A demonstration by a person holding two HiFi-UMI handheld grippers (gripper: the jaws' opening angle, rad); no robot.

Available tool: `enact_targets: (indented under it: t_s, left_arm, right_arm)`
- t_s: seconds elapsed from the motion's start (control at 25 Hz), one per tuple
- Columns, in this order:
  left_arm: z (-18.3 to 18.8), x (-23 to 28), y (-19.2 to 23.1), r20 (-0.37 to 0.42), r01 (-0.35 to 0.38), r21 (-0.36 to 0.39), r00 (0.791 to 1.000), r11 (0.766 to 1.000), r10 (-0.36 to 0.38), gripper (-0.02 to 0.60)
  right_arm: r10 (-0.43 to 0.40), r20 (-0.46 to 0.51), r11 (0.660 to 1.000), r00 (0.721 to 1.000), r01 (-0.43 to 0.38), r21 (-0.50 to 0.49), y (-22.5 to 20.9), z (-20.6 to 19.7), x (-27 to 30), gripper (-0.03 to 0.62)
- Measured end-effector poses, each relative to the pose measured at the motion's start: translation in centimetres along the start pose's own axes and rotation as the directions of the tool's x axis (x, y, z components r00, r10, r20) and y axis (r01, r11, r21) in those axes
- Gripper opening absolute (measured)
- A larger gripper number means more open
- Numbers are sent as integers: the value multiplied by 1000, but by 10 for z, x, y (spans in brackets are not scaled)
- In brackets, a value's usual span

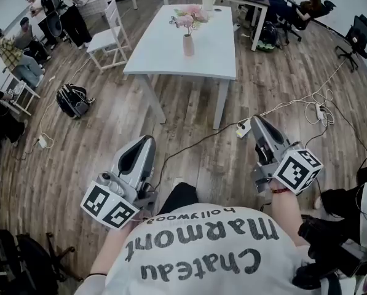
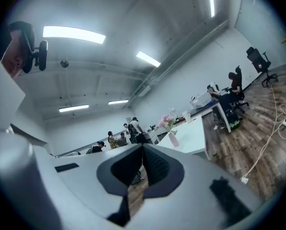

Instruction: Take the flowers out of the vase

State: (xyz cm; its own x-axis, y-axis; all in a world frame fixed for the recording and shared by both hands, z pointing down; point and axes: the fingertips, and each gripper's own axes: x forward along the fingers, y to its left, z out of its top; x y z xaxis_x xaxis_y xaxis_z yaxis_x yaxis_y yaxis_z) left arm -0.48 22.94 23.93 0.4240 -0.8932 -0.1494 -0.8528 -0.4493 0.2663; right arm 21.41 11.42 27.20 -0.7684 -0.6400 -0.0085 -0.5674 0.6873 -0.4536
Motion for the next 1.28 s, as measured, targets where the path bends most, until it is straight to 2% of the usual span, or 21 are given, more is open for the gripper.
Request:
enact_targets:
  t_s: [0.2, 0.52, 0.72, 1.12, 1.28]
  left_arm:
    - [-13, 8, 26, -31, -10, -33, 999, 999, 9, 5]
    - [-14, 55, 91, -17, 20, -84, 1000, 996, -21, 5]
    - [0, 90, 146, -19, 37, -90, 999, 995, -39, 5]
    - [41, 156, 243, -17, 112, -82, 993, 990, -113, 6]
    - [50, 171, 279, -6, 137, -65, 991, 988, -137, 5]
  right_arm:
    - [-5, -46, 1000, 999, 6, 27, -9, -14, 28, 15]
    - [-34, -100, 999, 994, 36, 21, -30, -22, 97, 15]
    - [-43, -100, 999, 994, 44, 14, -40, -10, 158, 15]
    - [-130, -55, 991, 990, 130, 5, -62, 25, 254, 15]
    - [-160, -35, 987, 987, 160, -4, -69, 25, 288, 15]
